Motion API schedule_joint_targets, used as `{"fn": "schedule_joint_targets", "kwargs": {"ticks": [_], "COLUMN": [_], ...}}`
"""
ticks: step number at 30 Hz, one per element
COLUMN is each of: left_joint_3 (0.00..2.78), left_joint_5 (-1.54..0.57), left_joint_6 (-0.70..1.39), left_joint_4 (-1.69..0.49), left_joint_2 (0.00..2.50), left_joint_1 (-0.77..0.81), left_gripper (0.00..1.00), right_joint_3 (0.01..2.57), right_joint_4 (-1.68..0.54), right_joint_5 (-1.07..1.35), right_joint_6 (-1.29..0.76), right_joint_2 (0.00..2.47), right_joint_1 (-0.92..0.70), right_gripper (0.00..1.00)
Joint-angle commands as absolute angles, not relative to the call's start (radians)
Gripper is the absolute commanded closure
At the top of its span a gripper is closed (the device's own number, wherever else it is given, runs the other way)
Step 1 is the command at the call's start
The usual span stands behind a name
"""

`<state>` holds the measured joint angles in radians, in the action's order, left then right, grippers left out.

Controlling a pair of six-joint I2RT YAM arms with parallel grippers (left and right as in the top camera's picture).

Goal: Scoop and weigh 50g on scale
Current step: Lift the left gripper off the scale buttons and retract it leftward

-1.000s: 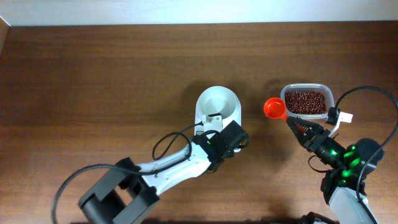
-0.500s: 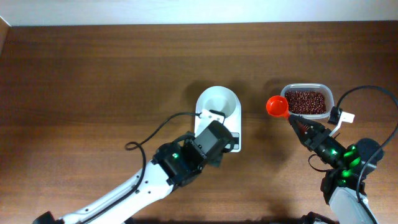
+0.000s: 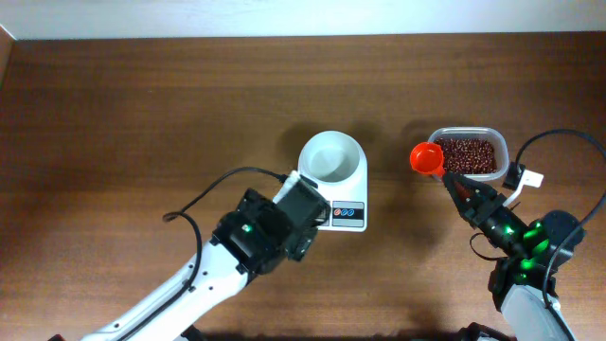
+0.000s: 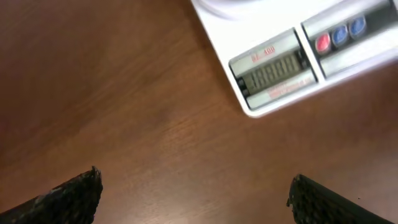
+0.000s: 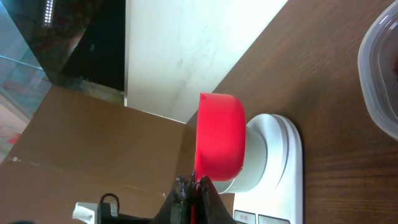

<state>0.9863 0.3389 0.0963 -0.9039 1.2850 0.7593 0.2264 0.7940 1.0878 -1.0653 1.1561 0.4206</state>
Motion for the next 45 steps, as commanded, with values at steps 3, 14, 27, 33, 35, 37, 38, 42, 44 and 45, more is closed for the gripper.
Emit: {"fn": "schedule_joint_targets", "kwargs": {"ticks": [3, 14, 27, 33, 35, 37, 38, 42, 44, 45], "left_joint_3": [1.096, 1.122, 1.145, 1.145, 1.145, 1.145, 1.145, 1.155, 1.175, 1.182], "left_joint_5": [0.066, -0.034, -0.134, -0.134, -0.134, -0.135, -0.135, -0.147, -0.236, -0.278], "left_joint_6": [-0.329, -0.466, -0.599, -0.600, -0.599, -0.599, -0.599, -0.567, -0.562, -0.562], "left_joint_4": [-1.026, -1.090, -1.121, -1.120, -1.120, -1.120, -1.120, -1.118, -1.120, -1.119], "left_joint_2": [1.211, 1.125, 1.106, 1.106, 1.106, 1.106, 1.106, 1.106, 1.106, 1.104], "left_joint_1": [0.594, 0.497, 0.421, 0.421, 0.421, 0.421, 0.421, 0.411, 0.381, 0.361], "left_gripper": [0.01, 0.01, 0.01, 0.01, 0.01, 0.01, 0.01, 0.01, 0.01, 0.01], "right_joint_3": [0.235, 0.235, 0.235, 0.235, 0.235, 0.235, 0.235, 0.235, 0.235, 0.235], "right_joint_4": [0.800, 0.800, 0.800, 0.800, 0.800, 0.800, 0.800, 0.800, 0.800, 0.800], "right_joint_5": [1.097, 1.098, 1.104, 1.118, 1.122, 1.135, 1.143, 1.176, 1.193, 1.197], "right_joint_6": [-1.051, -1.050, -1.051, -1.051, -1.051, -1.051, -1.051, -1.051, -1.051, -1.051], "right_joint_2": [1.159, 1.159, 1.159, 1.159, 1.159, 1.159, 1.159, 1.159, 1.159, 1.159], "right_joint_1": [0.427, 0.427, 0.427, 0.427, 0.427, 0.427, 0.427, 0.427, 0.427, 0.427], "right_gripper": [0.96, 0.96, 0.96, 0.96, 0.96, 0.96, 0.96, 0.96, 0.96, 0.96]}}
